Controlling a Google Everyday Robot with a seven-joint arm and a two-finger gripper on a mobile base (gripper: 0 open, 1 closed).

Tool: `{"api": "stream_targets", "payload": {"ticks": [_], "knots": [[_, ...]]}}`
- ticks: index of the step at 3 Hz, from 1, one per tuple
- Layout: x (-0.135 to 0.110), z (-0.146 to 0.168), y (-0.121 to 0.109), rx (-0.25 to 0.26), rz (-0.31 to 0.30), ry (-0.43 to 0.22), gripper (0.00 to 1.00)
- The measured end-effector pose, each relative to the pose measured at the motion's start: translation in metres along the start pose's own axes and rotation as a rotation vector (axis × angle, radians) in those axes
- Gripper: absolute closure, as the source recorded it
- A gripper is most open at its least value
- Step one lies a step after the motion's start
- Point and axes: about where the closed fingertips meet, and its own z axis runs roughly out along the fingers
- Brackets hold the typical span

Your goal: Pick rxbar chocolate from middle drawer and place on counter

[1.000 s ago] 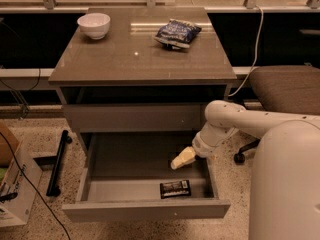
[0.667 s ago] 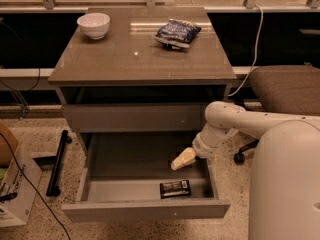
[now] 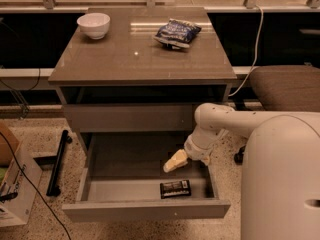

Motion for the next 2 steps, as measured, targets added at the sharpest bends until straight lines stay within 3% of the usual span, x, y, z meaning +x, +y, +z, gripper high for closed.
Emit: {"api": "stream_targets", "payload": {"ticks": [2], "knots": [[-0.005,0.022,0.024,0.000,0.057,0.000,0.00]]}}
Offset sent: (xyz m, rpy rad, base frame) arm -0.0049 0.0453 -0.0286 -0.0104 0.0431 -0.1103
